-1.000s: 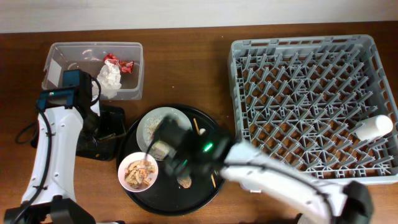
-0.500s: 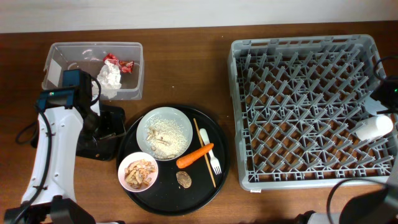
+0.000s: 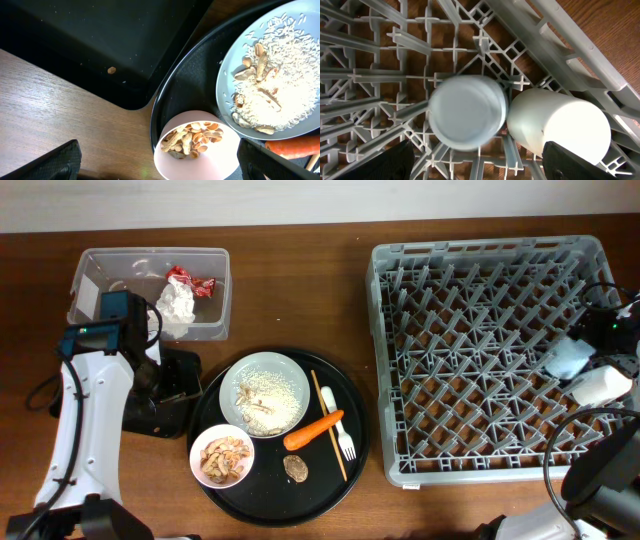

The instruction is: Sort waste into correct bins and load items into the dishwasher rack

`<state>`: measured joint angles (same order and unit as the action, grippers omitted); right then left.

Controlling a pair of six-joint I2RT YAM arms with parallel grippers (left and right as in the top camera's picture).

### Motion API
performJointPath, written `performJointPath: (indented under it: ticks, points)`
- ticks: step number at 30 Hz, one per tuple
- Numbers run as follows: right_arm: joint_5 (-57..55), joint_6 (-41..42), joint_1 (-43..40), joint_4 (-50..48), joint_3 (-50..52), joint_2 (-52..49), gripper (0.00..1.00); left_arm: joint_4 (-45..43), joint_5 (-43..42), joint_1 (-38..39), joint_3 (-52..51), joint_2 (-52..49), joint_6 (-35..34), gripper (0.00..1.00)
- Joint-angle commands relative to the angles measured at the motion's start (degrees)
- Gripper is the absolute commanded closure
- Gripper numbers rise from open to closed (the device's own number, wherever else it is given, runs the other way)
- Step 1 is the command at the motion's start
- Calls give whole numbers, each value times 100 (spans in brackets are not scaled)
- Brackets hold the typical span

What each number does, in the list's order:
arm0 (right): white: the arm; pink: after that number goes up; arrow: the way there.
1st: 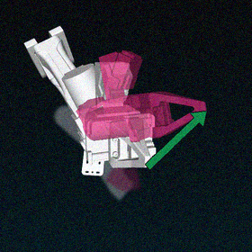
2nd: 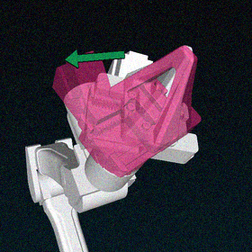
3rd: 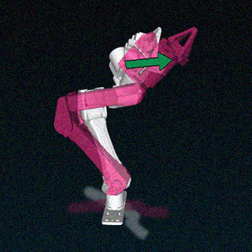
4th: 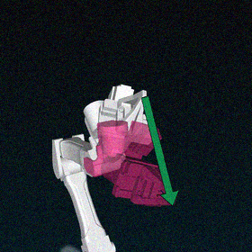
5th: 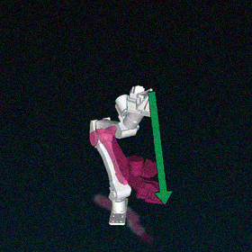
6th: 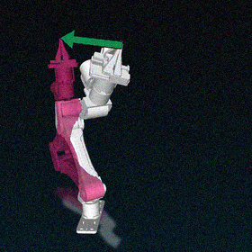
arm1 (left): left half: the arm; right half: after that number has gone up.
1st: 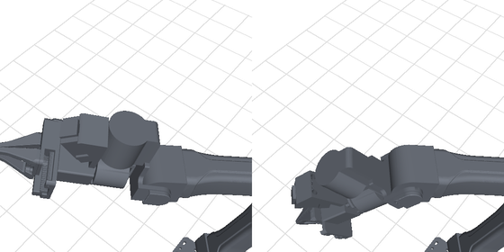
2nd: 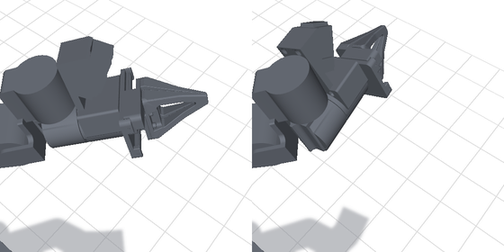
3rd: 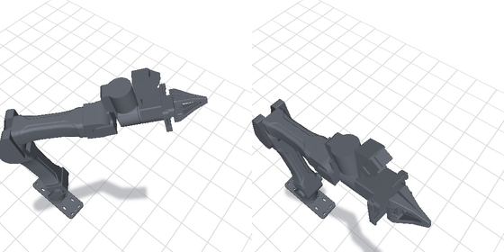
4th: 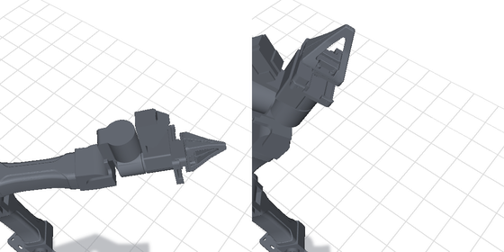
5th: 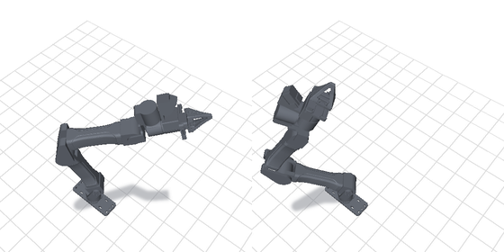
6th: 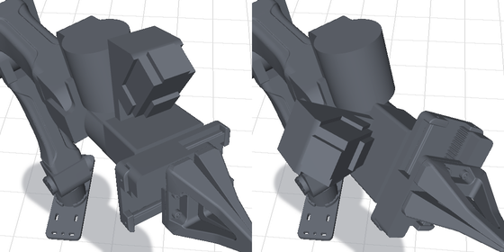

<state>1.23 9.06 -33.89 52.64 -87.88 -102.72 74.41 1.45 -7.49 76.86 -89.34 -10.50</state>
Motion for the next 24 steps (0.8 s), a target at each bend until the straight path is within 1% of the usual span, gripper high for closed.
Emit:
performJointPath:
  ticks: [1, 3, 4, 6, 8, 9, 13, 15, 17, 18, 19, 21, 23, 24]
  points:
    - [361, 44, -22, 70, -85, -13, 14, -7, -22, -9, -22, 107, -52, 1]
    - [1023, -63, -4, 114, -98, 251, 13, -7, -22, -9, -22, 107, -52, 1]
    - [1237, -175, 105, 234, -133, 573, 13, -7, -22, -9, -22, 107, -52, 1]
    - [1338, -466, 570, 645, -133, 1241, 11, -11, -24, -9, -22, 107, -52, 1]
    - [1342, -564, 1480, 1344, -131, 1784, 9, -26, -24, -9, -22, 107, -55, 1]
    - [1338, -564, 2024, 1698, -129, 1875, 9, -24, -24, -9, -22, 107, -52, 1]
    - [1209, -540, 3467, 2435, 26, 1871, 8, -24, -24, -9, -22, 107, -52, 1]
    - [1209, -538, 4242, 2514, 262, 1871, 8, -24, -24, -9, -22, 107, -52, 1]
    - [1165, -131, 5119, 2164, 717, 1871, 8, -24, -70, -9, -22, 107, -52, 1]
    - [1163, 50, 5316, 2020, 861, 1871, 8, -22, -168, -9, -22, 107, -52, 1]
    - [1095, 275, 5580, 1840, 1060, 1871, 8, -22, -555, -4, -22, 107, -52, 1]
    - [595, 546, 5711, 1858, 1172, 1871, 8, 111, -817, 146, -22, 107, -4, 1]
    - [481, 549, 5707, 1860, 1174, 1871, 8, 297, -813, 647, -101, 107, 33, 1]
    - [-39, 778, 5707, 1899, 1172, 1871, 7, 295, -815, 1075, -249, 107, 28, 1]
